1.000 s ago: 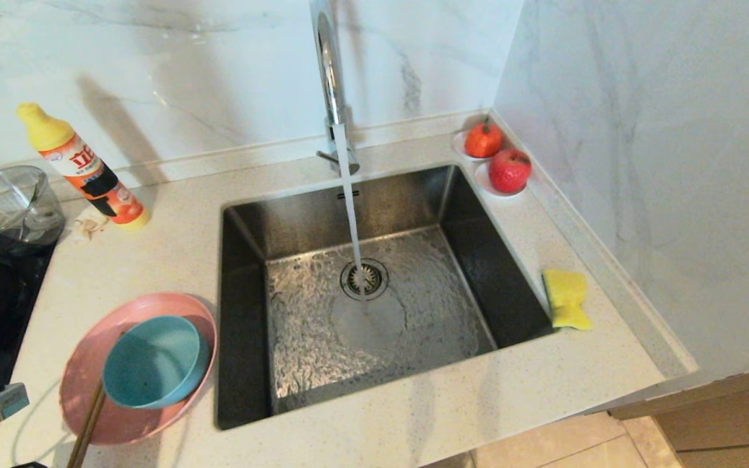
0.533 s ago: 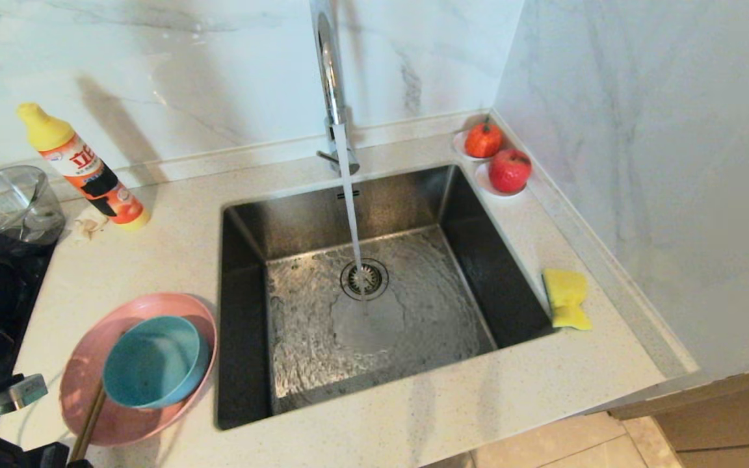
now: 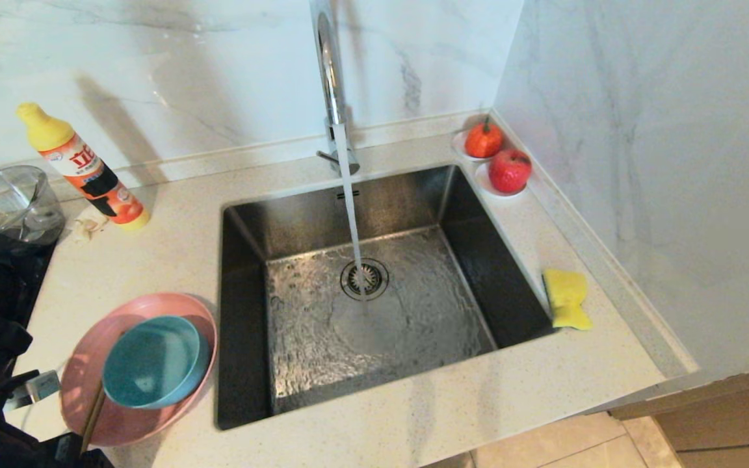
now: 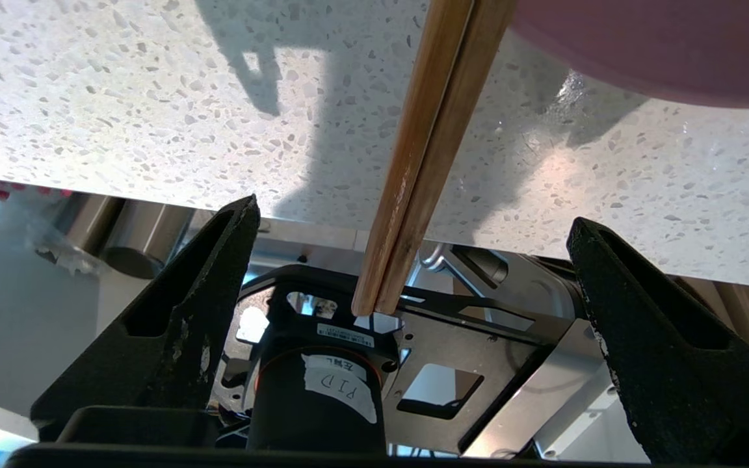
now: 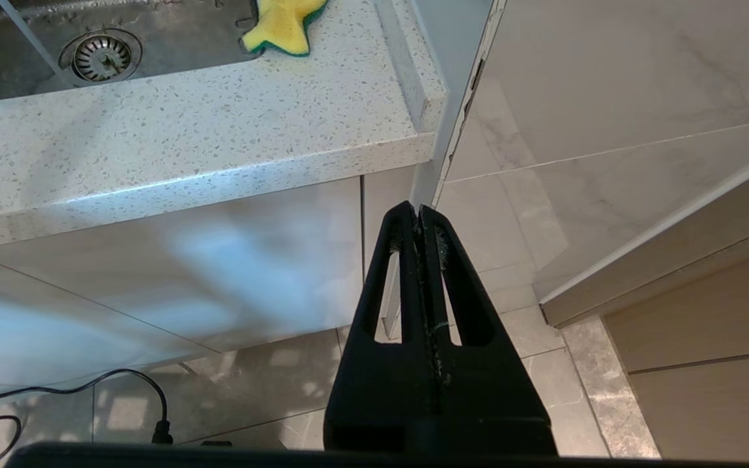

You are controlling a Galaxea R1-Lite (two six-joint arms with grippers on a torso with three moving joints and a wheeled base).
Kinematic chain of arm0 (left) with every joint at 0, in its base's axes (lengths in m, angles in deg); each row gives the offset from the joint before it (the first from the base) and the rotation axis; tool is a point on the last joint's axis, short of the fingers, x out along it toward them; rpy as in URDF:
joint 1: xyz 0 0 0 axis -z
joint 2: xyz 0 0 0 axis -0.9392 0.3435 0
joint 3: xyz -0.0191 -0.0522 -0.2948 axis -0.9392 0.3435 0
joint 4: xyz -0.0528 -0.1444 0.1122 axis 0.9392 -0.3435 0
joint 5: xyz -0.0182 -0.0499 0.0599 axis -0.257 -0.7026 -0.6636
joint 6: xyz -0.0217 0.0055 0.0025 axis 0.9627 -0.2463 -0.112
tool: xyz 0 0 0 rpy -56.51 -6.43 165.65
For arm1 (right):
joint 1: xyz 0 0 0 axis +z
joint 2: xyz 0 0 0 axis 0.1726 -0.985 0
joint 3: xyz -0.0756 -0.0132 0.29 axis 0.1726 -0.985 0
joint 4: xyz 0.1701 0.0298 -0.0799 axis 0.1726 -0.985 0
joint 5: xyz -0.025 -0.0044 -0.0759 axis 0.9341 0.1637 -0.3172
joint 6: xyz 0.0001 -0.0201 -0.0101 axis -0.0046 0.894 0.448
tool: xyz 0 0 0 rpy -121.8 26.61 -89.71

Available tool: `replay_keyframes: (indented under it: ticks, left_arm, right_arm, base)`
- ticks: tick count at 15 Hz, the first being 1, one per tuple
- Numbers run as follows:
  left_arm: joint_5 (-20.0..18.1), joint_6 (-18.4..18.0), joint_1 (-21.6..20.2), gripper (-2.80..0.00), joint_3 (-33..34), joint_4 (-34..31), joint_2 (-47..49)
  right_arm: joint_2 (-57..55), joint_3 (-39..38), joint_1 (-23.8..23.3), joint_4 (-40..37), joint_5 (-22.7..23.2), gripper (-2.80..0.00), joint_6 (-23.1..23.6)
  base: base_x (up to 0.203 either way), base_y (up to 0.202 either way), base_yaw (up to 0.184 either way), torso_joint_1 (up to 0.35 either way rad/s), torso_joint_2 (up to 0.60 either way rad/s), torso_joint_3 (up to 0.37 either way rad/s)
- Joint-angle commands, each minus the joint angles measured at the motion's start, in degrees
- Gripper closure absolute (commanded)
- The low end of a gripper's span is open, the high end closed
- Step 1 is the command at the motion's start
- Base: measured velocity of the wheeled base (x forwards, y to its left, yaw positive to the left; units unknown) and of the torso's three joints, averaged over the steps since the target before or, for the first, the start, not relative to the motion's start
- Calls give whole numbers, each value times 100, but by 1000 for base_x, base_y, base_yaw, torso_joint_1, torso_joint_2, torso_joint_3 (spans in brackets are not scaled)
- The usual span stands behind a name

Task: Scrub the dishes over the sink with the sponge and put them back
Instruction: Rinse the chopsticks

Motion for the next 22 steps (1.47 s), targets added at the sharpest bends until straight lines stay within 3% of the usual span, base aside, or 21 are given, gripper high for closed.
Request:
replay_keyframes:
  ticks: [1, 3, 12, 13, 22]
  left_arm:
    - [-57, 44, -3, -280, 1, 103, 105]
    - [-92, 197, -3, -280, -17, 229, 174]
    - [-93, 212, -3, -280, -166, 244, 223]
    - [-93, 212, -3, 0, -166, 258, 223]
    - [-58, 291, -12, 0, -148, 358, 188]
  right_arm:
    - [-2, 0, 0, 8, 0, 0, -3]
    - [-2, 0, 0, 4, 0, 0, -3]
    - [-2, 0, 0, 1, 0, 0, -3]
    - [-2, 0, 0, 1, 0, 0, -3]
    - [-2, 0, 0, 1, 0, 0, -3]
  base:
    - [0, 0, 0, 0, 0, 0]
    - [0, 0, 0, 0, 0, 0]
    - [0, 0, 0, 0, 0, 0]
    - [0, 0, 0, 0, 0, 0]
    - [0, 0, 0, 0, 0, 0]
